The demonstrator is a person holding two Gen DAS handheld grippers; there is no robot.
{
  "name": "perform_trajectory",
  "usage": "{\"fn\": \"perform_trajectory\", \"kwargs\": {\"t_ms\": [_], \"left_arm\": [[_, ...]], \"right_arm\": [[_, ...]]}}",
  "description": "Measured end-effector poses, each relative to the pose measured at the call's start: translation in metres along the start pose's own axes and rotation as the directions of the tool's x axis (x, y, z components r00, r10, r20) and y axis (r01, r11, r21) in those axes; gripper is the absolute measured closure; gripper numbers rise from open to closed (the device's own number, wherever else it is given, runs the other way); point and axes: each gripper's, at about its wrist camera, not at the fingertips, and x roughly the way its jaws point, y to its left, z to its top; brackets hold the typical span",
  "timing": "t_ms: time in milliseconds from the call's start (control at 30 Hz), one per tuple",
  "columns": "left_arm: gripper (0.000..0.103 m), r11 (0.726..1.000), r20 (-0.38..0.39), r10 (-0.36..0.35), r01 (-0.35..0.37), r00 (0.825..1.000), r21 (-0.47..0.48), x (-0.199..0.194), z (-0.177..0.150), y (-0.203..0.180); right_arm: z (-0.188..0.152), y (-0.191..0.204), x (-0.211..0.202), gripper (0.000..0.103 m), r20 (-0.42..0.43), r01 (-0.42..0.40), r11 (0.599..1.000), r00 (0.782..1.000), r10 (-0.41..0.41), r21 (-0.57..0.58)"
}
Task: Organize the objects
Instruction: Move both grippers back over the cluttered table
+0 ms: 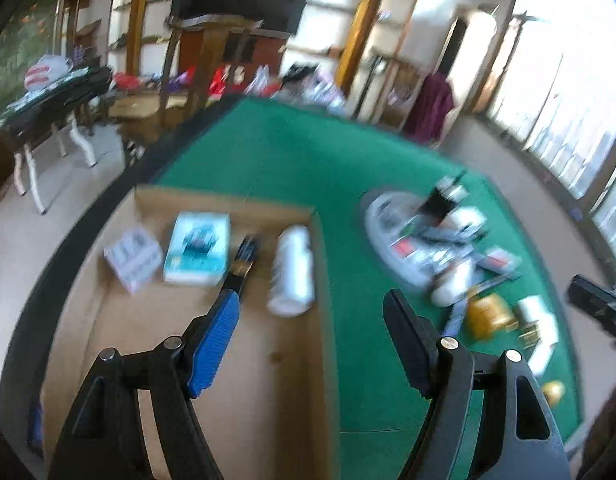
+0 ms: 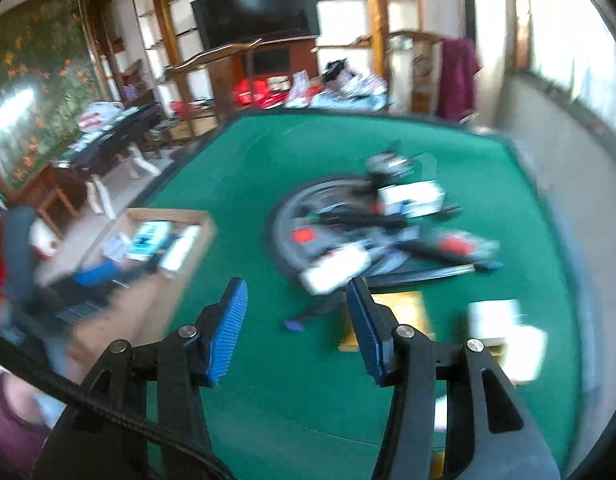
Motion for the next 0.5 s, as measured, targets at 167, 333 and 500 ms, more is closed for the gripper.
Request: {"fn": "perform_trajectory", "kwargs": {"t_ms": [167,333,500], "left_arm": [[0.034,0.991,0.123,-0.115,0.106,0.986,0.078,-0.069,0.046,-0.046],[0.021,0.979,0.212,-0.117,0.077,0.970,0.187,-0.114,0.103,-0.095],[0.004,0.941,0.254,-0.080,-0.011,0.964,0.339,-0.100,0.112,-0.143]], "right_arm": [[0.044,-0.033,-0.069,0.050,0.121,0.237,0.966,0.967,-0.225,-0.103],[0.119,-0.031,-0.146,0.018,0.377,0.633,0.742,0.757,-0.534,-0.220],[0.167,-0.038,-0.155,0.000,0.475,0.853,0.424,0.522,-0.708,-0.305]]}}
